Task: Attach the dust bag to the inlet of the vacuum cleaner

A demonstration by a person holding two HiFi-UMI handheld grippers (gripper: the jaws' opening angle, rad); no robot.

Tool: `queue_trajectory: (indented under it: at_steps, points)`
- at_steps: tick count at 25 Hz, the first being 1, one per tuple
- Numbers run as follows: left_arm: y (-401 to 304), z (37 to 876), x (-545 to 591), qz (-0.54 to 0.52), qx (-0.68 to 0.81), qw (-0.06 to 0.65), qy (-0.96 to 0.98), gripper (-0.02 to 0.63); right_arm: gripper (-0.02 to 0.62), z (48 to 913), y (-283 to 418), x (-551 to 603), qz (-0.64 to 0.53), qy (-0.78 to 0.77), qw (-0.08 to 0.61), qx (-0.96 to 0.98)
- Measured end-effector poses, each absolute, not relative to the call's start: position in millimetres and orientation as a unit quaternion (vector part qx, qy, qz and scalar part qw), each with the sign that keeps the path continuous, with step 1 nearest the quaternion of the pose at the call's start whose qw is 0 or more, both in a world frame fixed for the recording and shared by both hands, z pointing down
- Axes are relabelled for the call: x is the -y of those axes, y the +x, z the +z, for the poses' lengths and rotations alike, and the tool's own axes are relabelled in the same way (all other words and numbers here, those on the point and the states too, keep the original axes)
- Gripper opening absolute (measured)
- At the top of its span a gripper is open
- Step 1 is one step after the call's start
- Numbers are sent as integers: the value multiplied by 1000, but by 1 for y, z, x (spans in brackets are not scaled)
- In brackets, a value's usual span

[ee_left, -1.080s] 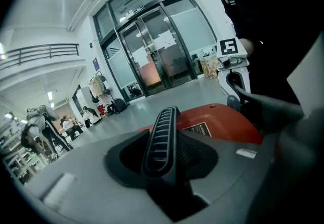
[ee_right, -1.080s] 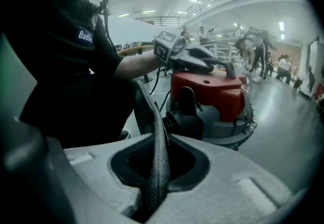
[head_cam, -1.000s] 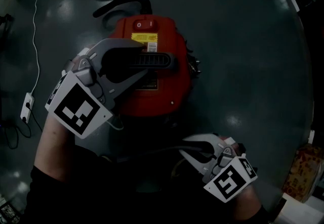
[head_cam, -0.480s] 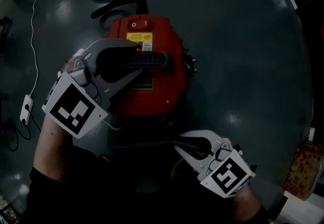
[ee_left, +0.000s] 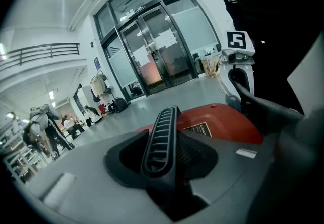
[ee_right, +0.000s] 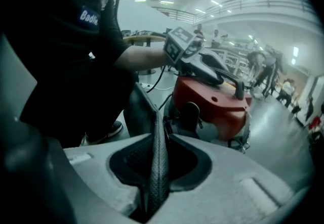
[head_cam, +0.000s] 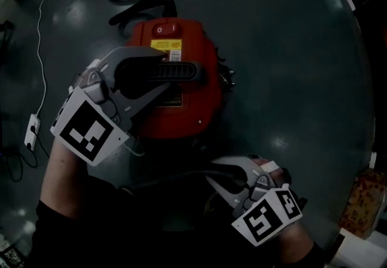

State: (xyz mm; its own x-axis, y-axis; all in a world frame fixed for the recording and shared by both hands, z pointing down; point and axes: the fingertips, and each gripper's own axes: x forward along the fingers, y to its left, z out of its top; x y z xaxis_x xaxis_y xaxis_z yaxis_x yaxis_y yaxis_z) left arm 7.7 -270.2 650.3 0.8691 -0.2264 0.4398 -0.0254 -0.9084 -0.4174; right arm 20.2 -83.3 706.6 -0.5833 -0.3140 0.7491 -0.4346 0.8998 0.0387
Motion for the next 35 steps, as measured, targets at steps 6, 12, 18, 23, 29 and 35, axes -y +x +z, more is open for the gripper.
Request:
queue_trajectory:
  at_steps: [6, 12, 18, 23, 29, 35]
  points:
    - [8, 649, 271, -247, -68, 202, -945, 126, 74, 707, 28, 88, 178, 248, 346, 887]
    - [8, 649, 271, -244, -67, 200, -946, 127, 78, 704, 24, 89, 94, 241, 373, 891]
    - [8, 649, 270, -247, -66, 203, -945, 127, 87, 705, 24, 91, 106, 231, 370, 893]
    - [8, 649, 270, -247, -64, 204, -945, 127, 104, 707, 31, 91, 153, 241, 348, 893]
    - [7, 650, 270, -248, -65, 201, -945, 127, 124, 709, 33, 86, 154, 237, 338, 898]
    - [7, 649, 270, -247, -64, 201, -946, 127, 205, 712, 42, 79, 153, 226, 358, 893]
